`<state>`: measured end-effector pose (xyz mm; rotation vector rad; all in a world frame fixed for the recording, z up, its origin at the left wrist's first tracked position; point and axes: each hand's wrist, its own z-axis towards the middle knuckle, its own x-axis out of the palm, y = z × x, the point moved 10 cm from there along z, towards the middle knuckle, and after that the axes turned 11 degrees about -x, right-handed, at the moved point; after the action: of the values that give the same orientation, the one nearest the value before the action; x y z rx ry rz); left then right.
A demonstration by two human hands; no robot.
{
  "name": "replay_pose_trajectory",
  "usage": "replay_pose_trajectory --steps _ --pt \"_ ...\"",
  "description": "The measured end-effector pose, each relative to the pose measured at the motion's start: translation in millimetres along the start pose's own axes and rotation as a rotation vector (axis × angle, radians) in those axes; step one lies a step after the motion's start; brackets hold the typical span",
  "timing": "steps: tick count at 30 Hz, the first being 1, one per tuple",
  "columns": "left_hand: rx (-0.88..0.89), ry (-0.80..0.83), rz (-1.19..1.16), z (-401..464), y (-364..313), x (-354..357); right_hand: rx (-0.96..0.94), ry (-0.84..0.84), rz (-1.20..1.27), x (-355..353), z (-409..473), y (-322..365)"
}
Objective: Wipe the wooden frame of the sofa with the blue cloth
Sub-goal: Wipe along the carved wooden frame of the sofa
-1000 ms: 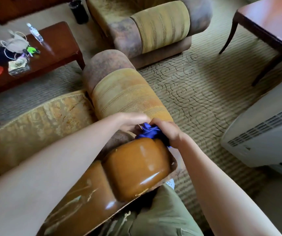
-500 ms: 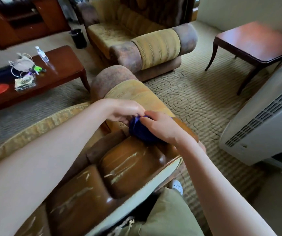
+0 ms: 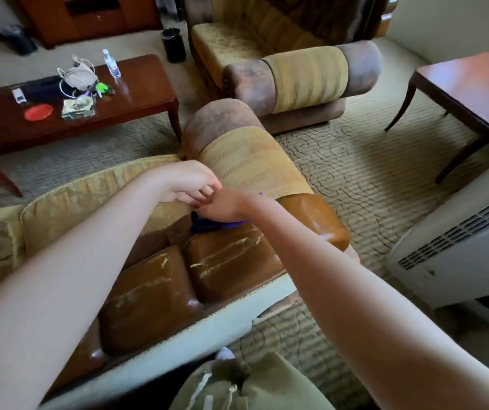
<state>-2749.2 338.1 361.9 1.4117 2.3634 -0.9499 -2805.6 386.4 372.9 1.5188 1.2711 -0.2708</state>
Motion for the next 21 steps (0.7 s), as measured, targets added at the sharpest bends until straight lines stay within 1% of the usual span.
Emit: replay_pose_trajectory --steps 2,4,6,9,12,14,18,21 --pt "0.005 -0.047 -0.052 -15 1 -2 -0.081 -0.063 0.065 -5 -7 3" --pt "0.019 -0.059 -0.107 -27 8 1 -0.099 -0.094 0.112 -16 -16 -12" --pt "0.042 -0.063 -0.143 -34 17 5 -0.068 -0.13 0.04 -27 -24 -25" --pt "0.054 -0.09 -0.146 -46 34 7 0.057 -0.168 -0.115 -37 -24 -50" --pt "0.054 -0.125 -0.189 -53 53 0 0.119 -0.18 -0.151 -37 -18 -55" --pt "0.057 -0.135 -0.226 -55 61 -5 0.091 -0.162 -0.15 -26 -10 -38" --pt "0.071 -0.164 -0.313 -56 69 -15 0.004 -0.073 -0.166 5 9 16" --pt "0.072 -0.171 -0.3 -56 72 -13 -0.026 -0.009 -0.223 26 16 41"
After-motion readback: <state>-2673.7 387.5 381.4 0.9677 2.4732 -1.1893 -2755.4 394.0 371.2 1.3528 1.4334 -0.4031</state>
